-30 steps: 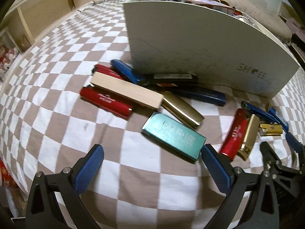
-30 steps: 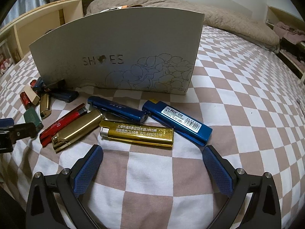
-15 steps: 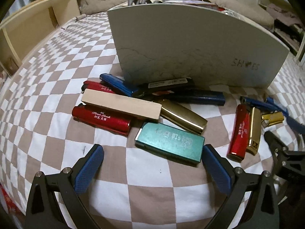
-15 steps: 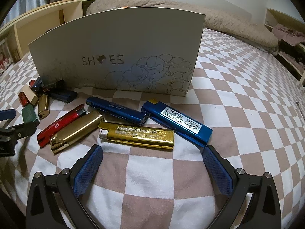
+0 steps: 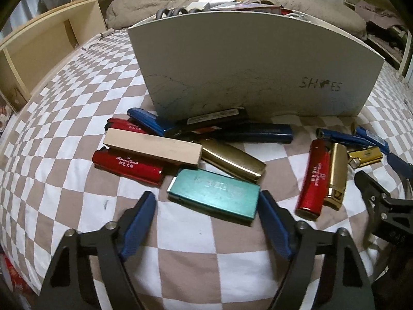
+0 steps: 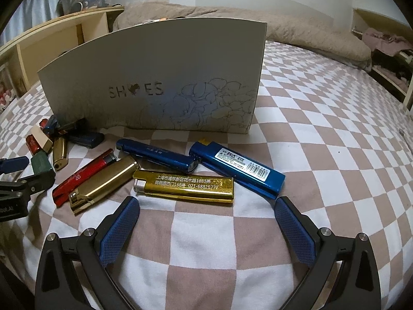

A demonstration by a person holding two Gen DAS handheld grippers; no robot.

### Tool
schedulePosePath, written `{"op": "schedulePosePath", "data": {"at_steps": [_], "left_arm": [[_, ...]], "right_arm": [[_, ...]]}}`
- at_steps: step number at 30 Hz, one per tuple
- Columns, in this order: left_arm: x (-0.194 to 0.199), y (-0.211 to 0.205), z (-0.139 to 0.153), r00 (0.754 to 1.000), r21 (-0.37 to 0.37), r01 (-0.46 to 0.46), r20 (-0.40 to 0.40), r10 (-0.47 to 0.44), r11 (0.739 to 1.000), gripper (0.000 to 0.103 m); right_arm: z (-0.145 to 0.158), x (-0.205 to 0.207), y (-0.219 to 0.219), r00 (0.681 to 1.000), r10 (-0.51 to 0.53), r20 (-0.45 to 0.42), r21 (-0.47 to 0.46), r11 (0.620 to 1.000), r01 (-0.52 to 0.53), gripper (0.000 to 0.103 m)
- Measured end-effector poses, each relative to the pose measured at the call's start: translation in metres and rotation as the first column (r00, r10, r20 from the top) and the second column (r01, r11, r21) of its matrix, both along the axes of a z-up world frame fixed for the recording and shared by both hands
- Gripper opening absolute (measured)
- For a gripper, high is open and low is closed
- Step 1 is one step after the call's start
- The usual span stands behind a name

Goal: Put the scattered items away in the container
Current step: 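Close left tool on green lighter while right tool grasps gold printed lighter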

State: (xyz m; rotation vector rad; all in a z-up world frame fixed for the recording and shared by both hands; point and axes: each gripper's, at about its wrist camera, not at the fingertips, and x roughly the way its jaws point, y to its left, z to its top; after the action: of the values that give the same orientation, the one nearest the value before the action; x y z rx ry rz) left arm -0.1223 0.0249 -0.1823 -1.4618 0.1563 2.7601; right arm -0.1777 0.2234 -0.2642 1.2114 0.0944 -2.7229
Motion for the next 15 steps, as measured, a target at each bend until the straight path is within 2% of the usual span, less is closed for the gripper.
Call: {"op": "schedulePosePath", "data": {"at_steps": [6, 11, 13, 15], "left_arm": [[0.001, 0.006, -0.007, 0.999, -0.049, -0.008, -0.039, 0.006, 0.999, 0.07], [0.004, 0.012, -0.01, 0.998, -0.074, -0.023, -0.064, 0.018, 0.997, 0.072], [0.0, 0.008, -0.012, 0.997, -0.076, -0.036, -0.066, 0.031, 0.996, 0.077], [-0.004, 0.004, -0.014, 0.997, -0.073, -0.05, -0.066, 0.045, 0.996, 0.079]], "right_arm": [[0.003, -0.011, 0.004, 0.999, -0.041, 0.026, -0.051, 0.998, 0.042, 0.103], [0.0, -0.024, -0.007, 0.998, -0.044, 0.051, -0.04, 0.998, 0.046, 0.103], [-0.001, -0.031, -0.007, 0.997, -0.048, 0.06, -0.039, 0.998, 0.05, 0.101], [-0.002, -0.034, -0.005, 0.997, -0.048, 0.057, -0.037, 0.998, 0.05, 0.093]]}}
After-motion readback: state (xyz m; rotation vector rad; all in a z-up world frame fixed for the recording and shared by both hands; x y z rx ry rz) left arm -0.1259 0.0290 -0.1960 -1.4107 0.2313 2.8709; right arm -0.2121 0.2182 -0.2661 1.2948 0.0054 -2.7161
